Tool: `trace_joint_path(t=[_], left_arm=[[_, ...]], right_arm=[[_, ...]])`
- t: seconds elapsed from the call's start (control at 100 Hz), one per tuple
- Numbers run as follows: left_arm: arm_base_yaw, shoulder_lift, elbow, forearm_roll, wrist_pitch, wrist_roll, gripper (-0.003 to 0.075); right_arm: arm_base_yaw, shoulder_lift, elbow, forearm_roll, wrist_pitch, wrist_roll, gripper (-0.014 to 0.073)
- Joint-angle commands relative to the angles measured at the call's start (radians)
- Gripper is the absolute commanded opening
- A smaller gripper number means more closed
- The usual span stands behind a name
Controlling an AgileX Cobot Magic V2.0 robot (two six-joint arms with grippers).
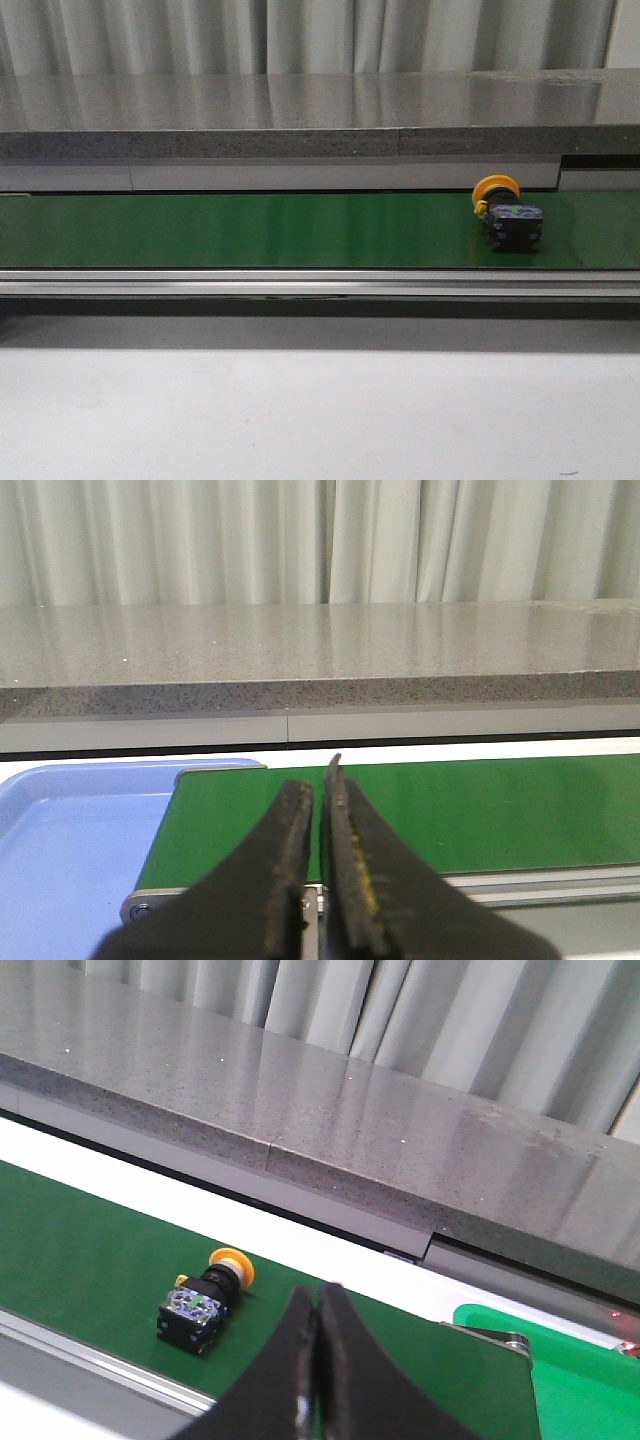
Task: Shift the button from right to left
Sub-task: 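Release the switch on the belt and raise the right gripper, then move the left gripper above the switch riding along the belt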
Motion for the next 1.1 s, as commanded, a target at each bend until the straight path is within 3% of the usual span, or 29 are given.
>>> trace_joint_path(t=[0.0, 0.43, 0.69, 0.87, 1.09], left_arm=[[-0.009, -0.037, 0.041, -0.002, -0.078, -0.01, 0.0005], [-0.009, -0.037, 0.041, -0.002, -0.08, -0.01, 0.0005], [-0.009, -0.035, 0.021, -0.011, -0.176, -0.01, 0.0005], [-0.009, 0.005, -0.074, -0.084, -0.118, -0.01, 0.0005], [-0.009, 0.189, -0.265, -0.108, 0.021, -0.01, 0.0005]], right_arm=[[-0.004, 0.009, -0.025, 0.013, -0.063, -0.004, -0.0067], [-0.004, 0.009, -0.025, 0.013, -0.063, -0.004, -0.0067], [-0.004, 0.009, -0.025, 0.013, -0.063, -0.004, -0.0067], [-0.004, 0.009, -0.025, 0.013, -0.063, -0.004, -0.0067], [-0.004, 0.009, -0.025, 0.013, -0.063, -0.004, -0.0067]])
